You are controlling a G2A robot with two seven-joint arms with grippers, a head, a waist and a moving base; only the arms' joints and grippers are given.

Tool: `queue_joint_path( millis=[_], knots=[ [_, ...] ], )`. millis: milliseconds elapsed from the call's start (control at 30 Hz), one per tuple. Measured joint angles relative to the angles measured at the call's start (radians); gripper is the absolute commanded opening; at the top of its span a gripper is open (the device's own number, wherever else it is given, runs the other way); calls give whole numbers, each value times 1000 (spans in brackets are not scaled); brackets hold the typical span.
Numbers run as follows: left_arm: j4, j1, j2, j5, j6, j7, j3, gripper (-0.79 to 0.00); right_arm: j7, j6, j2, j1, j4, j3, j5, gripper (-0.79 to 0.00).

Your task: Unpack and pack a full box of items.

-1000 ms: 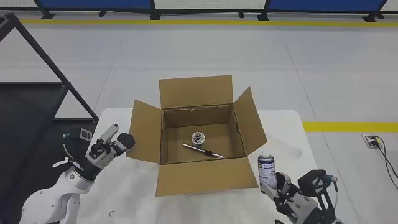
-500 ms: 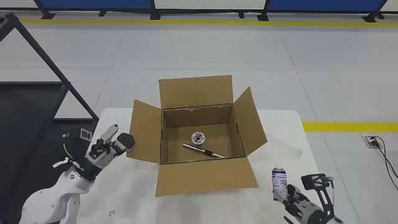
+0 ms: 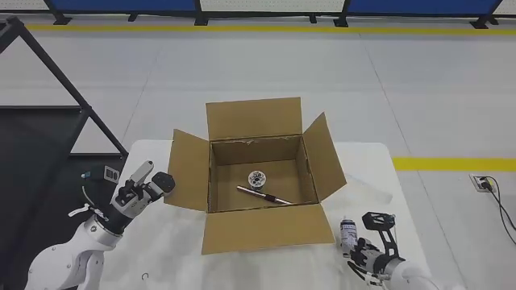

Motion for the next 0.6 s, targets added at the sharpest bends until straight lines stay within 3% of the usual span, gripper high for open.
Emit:
queue_joint_path(
  millis=[300,367,400,600],
  knots=[
    [0,0,0,0,0,0,0,0,7,28,10,25,36,-42,-56,-785],
    [0,0,0,0,0,0,0,0,6,33,12,27,39,-50,-61,-628],
    [0,0,0,0,0,0,0,0,6,34,13,29,40,-53,-63,-588],
    [0,0,0,0,0,0,0,0,15,41,19,37,46,-62,-70,-459]
  ],
)
